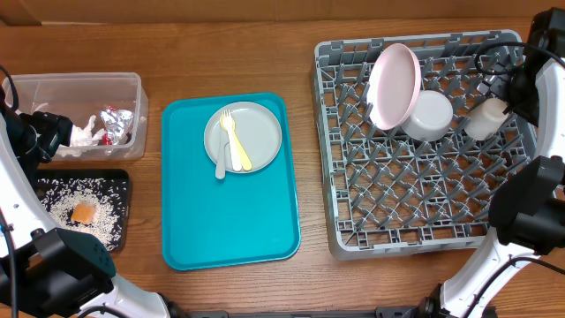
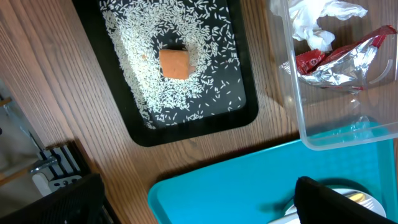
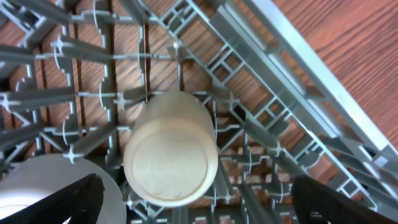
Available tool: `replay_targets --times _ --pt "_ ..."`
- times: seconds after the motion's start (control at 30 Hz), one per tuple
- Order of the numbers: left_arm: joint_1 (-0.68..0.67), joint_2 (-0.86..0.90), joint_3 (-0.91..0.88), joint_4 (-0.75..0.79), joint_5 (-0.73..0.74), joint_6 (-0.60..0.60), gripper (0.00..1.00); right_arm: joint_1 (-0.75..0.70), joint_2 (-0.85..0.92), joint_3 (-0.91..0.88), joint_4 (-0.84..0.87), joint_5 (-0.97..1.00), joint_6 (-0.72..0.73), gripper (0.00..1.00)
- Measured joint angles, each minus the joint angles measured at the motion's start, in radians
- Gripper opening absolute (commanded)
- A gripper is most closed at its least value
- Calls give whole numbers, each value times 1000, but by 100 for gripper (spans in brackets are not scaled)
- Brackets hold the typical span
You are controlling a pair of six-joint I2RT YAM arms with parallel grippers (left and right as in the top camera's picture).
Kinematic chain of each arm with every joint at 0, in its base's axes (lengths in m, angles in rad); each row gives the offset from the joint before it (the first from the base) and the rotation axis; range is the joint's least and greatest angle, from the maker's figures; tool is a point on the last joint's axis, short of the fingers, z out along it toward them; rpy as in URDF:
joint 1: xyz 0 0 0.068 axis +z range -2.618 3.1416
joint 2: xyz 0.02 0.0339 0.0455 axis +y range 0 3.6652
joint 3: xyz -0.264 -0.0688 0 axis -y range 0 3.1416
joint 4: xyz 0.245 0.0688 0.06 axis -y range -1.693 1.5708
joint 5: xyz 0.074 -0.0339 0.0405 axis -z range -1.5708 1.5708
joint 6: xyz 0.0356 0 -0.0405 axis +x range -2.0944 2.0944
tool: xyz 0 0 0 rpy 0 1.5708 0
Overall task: Sort waste into correct bins and load items into the dishwasher rack
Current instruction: 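Carry the cup to the rack's right side, set it upright, release, then move the right gripper back over the grey plate on the tray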
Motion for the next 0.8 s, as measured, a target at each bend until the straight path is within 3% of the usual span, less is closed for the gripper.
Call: replay_targets --times 0.4,0.57,0.63,0.8 --pt "0 0 0 0 0 0 100 45 -40 185 -142 -206 -1 98" --pt "0 0 0 0 0 0 100 217 -204 208 -105 -356 -49 98" --pt "0 0 0 0 0 0 100 356 -272 227 -94 -399 -74 98" --pt "0 0 0 0 -3 0 100 579 -294 225 -87 -430 -91 94"
